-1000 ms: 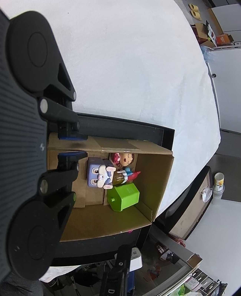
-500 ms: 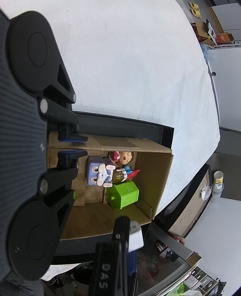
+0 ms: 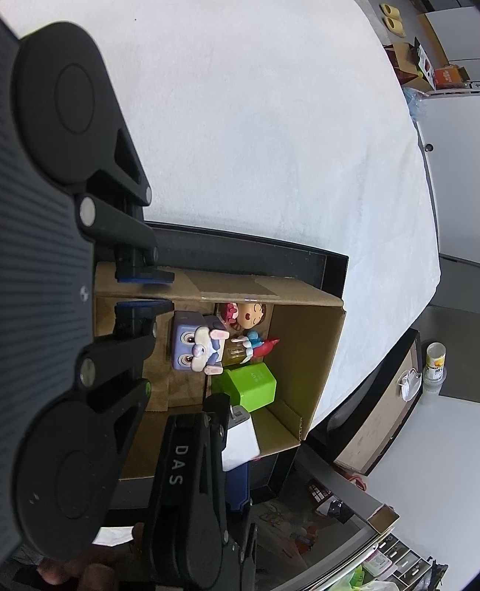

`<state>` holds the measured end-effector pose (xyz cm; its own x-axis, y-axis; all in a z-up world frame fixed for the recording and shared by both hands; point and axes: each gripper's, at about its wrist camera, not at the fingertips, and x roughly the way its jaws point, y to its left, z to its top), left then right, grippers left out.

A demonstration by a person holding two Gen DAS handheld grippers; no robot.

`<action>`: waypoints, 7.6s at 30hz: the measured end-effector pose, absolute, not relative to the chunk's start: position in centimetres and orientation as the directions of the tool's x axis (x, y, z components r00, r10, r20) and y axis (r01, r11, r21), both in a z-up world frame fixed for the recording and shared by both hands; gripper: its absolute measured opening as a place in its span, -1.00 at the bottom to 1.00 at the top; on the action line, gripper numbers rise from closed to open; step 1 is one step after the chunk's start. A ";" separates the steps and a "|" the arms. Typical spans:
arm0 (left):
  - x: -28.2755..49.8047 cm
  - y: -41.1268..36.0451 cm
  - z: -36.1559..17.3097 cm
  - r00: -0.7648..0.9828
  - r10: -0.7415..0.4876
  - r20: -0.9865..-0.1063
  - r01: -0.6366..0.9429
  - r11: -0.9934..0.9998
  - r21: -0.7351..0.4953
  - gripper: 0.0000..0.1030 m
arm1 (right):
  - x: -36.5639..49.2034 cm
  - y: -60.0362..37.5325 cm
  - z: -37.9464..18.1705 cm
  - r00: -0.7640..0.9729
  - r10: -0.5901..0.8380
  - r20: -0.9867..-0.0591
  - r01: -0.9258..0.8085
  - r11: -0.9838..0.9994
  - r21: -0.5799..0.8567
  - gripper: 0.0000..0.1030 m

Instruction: Organize rigid objects

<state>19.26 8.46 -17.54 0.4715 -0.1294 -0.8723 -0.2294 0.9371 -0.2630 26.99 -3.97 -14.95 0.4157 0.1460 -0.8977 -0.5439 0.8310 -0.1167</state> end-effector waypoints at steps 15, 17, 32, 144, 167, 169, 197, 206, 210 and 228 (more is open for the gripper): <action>19.4 8.3 -17.6 0.467 -0.130 -0.875 -0.235 0.935 -0.264 -0.84 | 27.2 -6.5 -12.8 0.475 0.143 -0.869 -0.501 0.855 -0.133 0.28; 19.4 8.3 -17.6 0.467 -0.129 -0.875 -0.236 0.936 -0.263 -0.84 | 27.4 -7.3 -12.5 0.479 0.144 -0.866 -0.484 0.867 -0.123 0.29; 19.4 8.1 -17.7 0.464 -0.120 -0.878 -0.236 0.938 -0.254 -0.84 | 28.7 -12.9 -12.6 0.486 0.115 -0.866 -0.382 0.920 -0.092 0.34; 20.0 7.3 -17.6 0.438 -0.083 -0.895 -0.232 0.951 -0.202 -0.84 | 29.7 -12.1 -10.0 0.457 0.285 -0.843 -0.416 0.906 0.081 -0.02; 20.0 7.6 -17.6 0.444 -0.101 -0.890 -0.238 0.945 -0.226 -0.84 | 27.3 -6.4 -13.3 0.309 0.292 -0.905 -0.548 0.832 0.081 -0.01; 20.0 7.7 -17.6 0.444 -0.102 -0.890 -0.238 0.944 -0.227 -0.84 | 27.1 -6.1 -13.8 0.292 0.285 -0.913 -0.556 0.827 0.081 -0.01; 20.0 7.8 -17.7 0.446 -0.110 -0.888 -0.246 0.939 -0.240 -0.83 | 25.3 -2.6 -19.1 0.148 0.157 -0.976 -0.720 0.694 0.003 0.01; 20.0 7.8 -17.7 0.447 -0.109 -0.888 -0.246 0.939 -0.239 -0.83 | 25.6 -3.2 -18.9 0.133 0.181 -0.974 -0.704 0.710 0.036 -0.01; 20.0 7.8 -17.7 0.446 -0.109 -0.888 -0.246 0.939 -0.238 -0.83 | 25.7 -4.0 -18.1 0.140 0.204 -0.969 -0.690 0.722 0.052 -0.01; 19.6 7.5 -17.3 0.454 -0.088 -0.887 -0.243 0.945 -0.218 -0.83 | 25.1 -8.7 -13.1 0.242 0.302 -0.922 -0.597 0.795 0.104 -0.01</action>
